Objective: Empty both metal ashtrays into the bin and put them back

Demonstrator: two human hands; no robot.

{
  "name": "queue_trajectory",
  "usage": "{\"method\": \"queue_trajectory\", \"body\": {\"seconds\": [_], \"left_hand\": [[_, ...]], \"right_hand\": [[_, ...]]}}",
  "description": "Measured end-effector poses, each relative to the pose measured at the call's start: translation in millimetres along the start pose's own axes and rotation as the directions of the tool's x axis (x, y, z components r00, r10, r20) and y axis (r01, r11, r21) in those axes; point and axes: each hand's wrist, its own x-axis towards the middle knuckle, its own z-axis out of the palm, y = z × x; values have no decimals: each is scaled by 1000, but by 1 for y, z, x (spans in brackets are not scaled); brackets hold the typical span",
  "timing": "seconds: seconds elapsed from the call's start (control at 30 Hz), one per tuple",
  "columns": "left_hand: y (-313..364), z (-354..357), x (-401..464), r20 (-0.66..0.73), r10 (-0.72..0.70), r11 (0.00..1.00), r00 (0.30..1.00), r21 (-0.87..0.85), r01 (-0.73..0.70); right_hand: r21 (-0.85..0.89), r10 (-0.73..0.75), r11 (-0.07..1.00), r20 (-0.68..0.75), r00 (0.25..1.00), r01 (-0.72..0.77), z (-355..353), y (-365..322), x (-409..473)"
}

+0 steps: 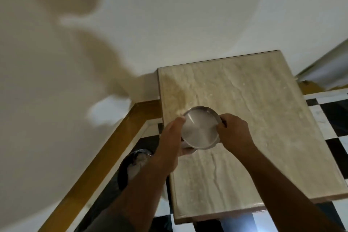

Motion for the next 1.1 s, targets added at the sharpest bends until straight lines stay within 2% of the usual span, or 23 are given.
{"method": "queue_trajectory", "body": {"seconds": [0.13, 0.37, 0.57, 0.7, 0.87, 1.03, 1.1], "left_hand": [[-21, 57, 7, -28, -75, 997, 997, 17, 75], [-61, 106, 30, 38, -85, 996, 996, 17, 85], [-73, 119, 58, 24, -66, 997, 998, 49, 64], [-82, 125, 68, -48, -83, 995, 995, 42, 85], [-81, 129, 74, -138, -82, 989, 987, 114, 98], [-81, 129, 72, -128, -91, 977, 988, 182, 113], [-81, 128, 67, -143, -38, 959, 989, 271, 76]], "right_hand": [[-32, 92, 995, -29, 995, -93, -14, 56, 16], [-19, 184, 983, 4, 983, -184, -11, 114, 34], [-36, 207, 978, 12, 978, -206, -5, 124, 62], [-86, 215, 974, 39, 976, -211, 6, 128, 70], [-95, 211, 974, 29, 977, -207, 12, 129, 71], [-41, 189, 981, 8, 982, -188, 12, 126, 66], [32, 169, 985, 10, 985, -170, 8, 123, 56]]}}
